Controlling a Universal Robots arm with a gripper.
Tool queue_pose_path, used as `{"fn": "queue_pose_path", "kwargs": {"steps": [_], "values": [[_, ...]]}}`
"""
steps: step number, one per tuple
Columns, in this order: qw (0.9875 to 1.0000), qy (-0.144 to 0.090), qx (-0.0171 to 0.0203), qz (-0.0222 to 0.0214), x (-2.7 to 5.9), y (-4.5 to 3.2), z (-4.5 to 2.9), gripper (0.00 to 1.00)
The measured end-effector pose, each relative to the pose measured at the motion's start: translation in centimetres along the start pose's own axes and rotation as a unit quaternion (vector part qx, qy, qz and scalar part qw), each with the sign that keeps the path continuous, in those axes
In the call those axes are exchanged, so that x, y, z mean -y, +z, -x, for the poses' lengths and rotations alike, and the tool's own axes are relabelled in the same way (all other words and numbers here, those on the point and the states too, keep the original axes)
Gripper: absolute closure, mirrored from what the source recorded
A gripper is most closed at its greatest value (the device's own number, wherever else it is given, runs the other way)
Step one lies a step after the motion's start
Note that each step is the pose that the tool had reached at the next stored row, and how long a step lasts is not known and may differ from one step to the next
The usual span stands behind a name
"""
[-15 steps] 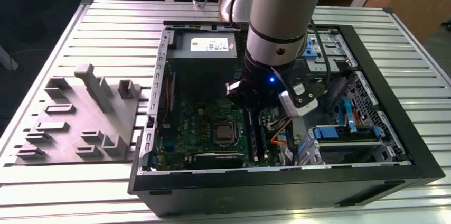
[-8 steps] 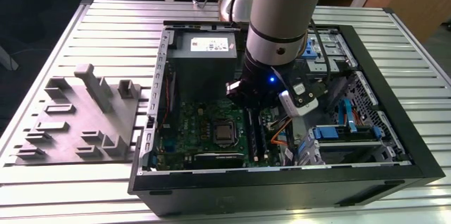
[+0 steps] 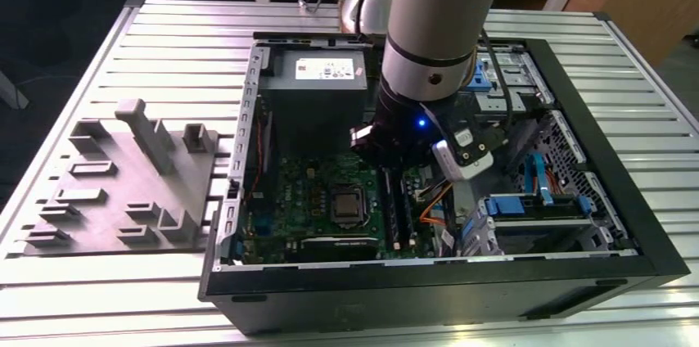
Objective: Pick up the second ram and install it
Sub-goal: 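Press down the second ram until it locks into place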
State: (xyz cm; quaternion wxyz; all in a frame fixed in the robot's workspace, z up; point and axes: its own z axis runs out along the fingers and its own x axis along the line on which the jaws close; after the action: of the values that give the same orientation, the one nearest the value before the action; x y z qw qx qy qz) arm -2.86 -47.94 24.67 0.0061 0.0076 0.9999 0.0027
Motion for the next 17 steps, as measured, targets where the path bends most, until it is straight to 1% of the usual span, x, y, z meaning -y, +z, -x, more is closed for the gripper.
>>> {"fn": "queue_pose_path", "kwargs": {"steps": [4, 11, 12, 17], "values": [[1.0, 0.0, 0.0, 0.0, -0.36, 0.01, 0.0, 0.9], [1.0, 0.0, 0.0, 0.0, -1.98, 0.06, -0.03, 0.9], [1.0, 0.0, 0.0, 0.0, -2.34, 0.1, -0.04, 0.9], [1.0, 0.0, 0.0, 0.0, -2.73, 0.48, 0.05, 0.9]]}}
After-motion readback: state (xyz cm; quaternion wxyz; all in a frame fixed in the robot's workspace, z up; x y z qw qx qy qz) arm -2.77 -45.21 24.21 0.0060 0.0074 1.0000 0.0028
